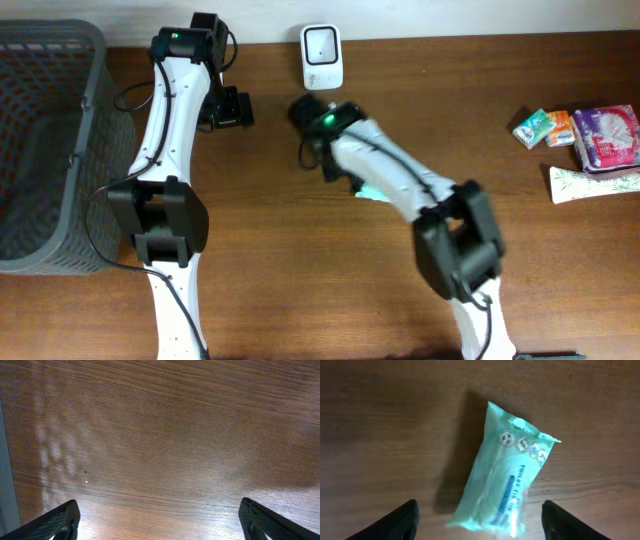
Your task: Scan the item barcode
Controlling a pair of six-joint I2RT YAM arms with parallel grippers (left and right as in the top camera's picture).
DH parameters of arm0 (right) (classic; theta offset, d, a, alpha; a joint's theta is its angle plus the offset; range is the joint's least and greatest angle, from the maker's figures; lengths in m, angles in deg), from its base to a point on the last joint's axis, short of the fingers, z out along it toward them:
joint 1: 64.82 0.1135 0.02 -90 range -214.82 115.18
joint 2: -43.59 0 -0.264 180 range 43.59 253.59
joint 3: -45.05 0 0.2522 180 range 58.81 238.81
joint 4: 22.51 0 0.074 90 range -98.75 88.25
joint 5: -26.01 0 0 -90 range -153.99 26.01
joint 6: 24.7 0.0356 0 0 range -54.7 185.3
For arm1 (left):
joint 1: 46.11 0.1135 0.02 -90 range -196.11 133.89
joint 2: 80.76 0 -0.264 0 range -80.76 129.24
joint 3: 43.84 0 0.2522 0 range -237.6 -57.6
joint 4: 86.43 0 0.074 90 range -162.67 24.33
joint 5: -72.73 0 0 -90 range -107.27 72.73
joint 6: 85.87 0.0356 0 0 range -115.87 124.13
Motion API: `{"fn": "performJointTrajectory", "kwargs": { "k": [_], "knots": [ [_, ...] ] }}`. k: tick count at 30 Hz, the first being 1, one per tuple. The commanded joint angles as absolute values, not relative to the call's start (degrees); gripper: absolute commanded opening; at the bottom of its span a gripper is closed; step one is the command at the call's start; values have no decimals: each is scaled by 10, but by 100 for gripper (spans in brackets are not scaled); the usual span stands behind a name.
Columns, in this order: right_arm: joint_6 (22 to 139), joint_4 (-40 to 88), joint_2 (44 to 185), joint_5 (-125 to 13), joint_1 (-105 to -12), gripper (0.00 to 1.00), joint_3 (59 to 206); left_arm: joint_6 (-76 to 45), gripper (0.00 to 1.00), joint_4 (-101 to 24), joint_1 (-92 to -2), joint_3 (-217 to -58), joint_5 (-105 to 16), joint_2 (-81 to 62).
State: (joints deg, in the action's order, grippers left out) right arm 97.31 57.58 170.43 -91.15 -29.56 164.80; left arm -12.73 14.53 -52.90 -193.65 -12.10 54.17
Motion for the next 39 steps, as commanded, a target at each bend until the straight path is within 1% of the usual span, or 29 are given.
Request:
{"fn": "performJointTrajectory", "kwargs": {
  "k": [1,4,8,10,11,13,14,16,18,19,22,23,25,28,30,32,33,35,36,38,39],
  "knots": [
    [1029,569,1752,-1011,-280,71,1640,-121,99,145,-531,-1935,-120,548],
    [1038,568,1795,-1020,-285,68,1640,-121,100,145,-531,-1935,-120,548],
    [1037,570,1836,-1028,-304,66,1639,-121,99,145,-531,-1935,-120,548],
    [1037,571,1839,-1025,-310,53,1638,-121,99,145,-531,-1935,-120,548],
    [1037,571,1839,-1017,-313,41,1638,-121,99,145,-531,-1935,-120,548],
    [1036,572,1839,-1000,-319,20,1638,-121,99,145,-531,-1935,-121,548],
    [1027,573,1838,-997,-319,15,1639,-121,99,145,-531,-1935,-121,548],
    [990,577,1828,-965,-319,13,1654,-121,99,145,-531,-1935,-121,548],
    [952,583,1806,-900,-323,9,1687,-121,99,145,-531,-1935,-120,548],
    [920,583,1790,-844,-329,8,1709,-121,99,145,-531,-1935,-120,548],
    [823,583,1757,-645,-362,5,1772,-121,99,145,-531,-1935,-120,548],
    [790,583,1750,-549,-381,4,1791,-121,99,145,-531,-1935,-121,548],
    [710,580,1752,-318,-433,4,1798,-121,99,145,-532,-1935,-121,548],
    [643,560,1754,-145,-479,4,1744,-121,99,145,-532,-1935,-120,548],
    [638,520,1754,-84,-511,4,1673,-121,99,145,-532,-1935,-120,548],
    [654,475,1754,-79,-543,5,1598,-121,99,145,-532,-1935,-121,548],
    [664,456,1754,-85,-558,8,1569,-121,99,145,-532,-1935,-120,548],
    [687,445,1754,-146,-592,23,1537,-121,99,145,-532,-1935,-120,548],
    [692,453,1754,-178,-607,29,1536,-121,99,145,-532,-1935,-121,548],
    [692,493,1752,-213,-643,44,1556,-121,99,145,-532,-1935,-120,548],
    [687,527,1752,-228,-658,46,1580,-121,99,145,-532,-1935,-120,548]
  ]
}}
